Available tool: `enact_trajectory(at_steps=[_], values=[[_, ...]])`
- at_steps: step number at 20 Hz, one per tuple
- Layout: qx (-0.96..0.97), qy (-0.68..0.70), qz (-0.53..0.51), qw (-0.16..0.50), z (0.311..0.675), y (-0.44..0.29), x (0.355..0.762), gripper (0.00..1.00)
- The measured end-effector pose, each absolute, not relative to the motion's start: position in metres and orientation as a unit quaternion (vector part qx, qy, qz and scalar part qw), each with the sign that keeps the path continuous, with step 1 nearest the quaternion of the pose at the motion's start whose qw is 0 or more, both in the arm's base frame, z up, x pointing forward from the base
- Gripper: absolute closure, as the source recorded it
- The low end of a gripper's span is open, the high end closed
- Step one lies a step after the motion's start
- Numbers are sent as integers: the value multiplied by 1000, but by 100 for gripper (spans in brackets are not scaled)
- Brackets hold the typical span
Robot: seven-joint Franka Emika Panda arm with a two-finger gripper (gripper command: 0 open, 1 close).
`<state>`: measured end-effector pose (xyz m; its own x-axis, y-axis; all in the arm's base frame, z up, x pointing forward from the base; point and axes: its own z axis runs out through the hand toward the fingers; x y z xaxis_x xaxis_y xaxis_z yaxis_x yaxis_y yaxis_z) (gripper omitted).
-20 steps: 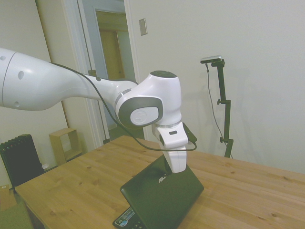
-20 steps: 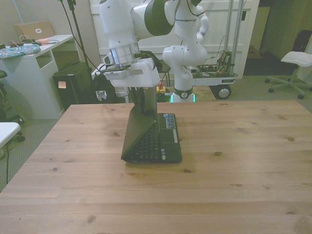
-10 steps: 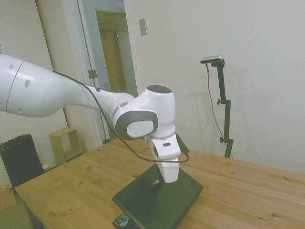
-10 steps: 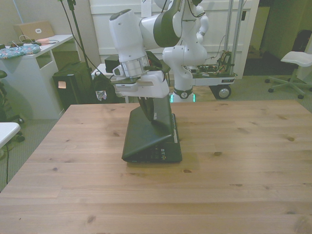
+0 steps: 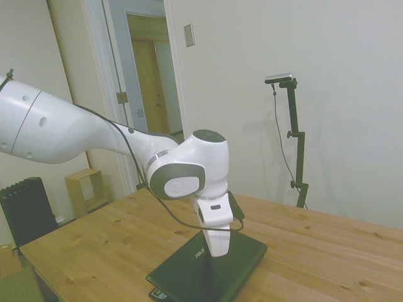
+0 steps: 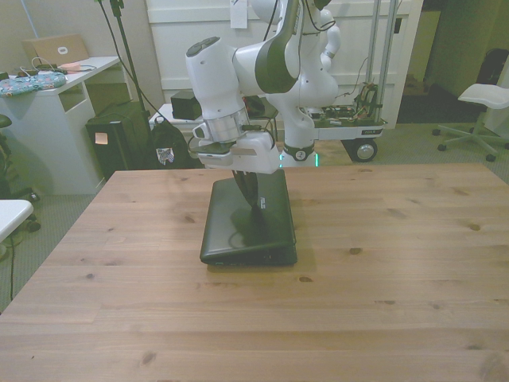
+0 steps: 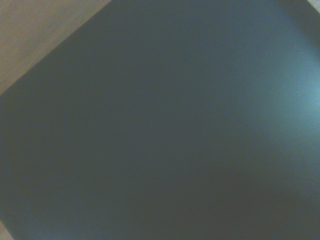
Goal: Close the laptop
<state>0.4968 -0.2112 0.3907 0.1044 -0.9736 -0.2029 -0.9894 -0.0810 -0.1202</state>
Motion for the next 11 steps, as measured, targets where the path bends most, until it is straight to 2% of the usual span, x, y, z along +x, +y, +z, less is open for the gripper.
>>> enact_trajectory(at_steps=[3,6,8,11], values=[[-730,673,42,111,376,-214,495,100],[-730,673,39,114,378,-214,496,100],[-736,667,28,117,390,-210,501,100],[-753,645,-4,127,435,-191,510,100]])
